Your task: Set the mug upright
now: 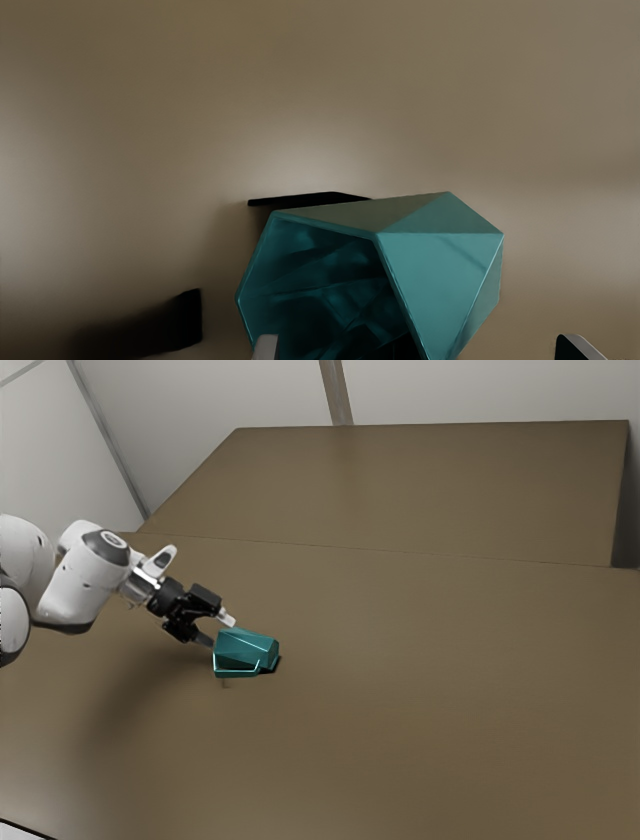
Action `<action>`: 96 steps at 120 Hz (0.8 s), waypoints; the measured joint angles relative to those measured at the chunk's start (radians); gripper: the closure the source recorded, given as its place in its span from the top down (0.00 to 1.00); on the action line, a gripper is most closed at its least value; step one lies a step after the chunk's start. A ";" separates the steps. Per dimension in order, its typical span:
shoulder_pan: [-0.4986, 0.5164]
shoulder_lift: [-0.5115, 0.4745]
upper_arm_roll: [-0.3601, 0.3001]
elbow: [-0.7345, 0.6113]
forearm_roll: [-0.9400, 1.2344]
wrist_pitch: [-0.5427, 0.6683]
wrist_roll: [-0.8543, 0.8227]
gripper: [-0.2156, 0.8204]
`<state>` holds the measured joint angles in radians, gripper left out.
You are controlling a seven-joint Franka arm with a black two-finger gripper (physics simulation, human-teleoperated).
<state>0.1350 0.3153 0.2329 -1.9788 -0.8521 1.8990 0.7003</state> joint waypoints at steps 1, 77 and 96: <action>0.000 0.002 -0.001 0.000 -0.004 -0.001 0.003 0.79; 0.008 0.009 -0.004 0.002 -0.127 -0.126 0.151 0.11; 0.002 -0.024 -0.004 0.001 -0.143 -0.171 0.170 0.07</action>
<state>0.1365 0.2913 0.2285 -1.9777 -0.9947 1.7277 0.8707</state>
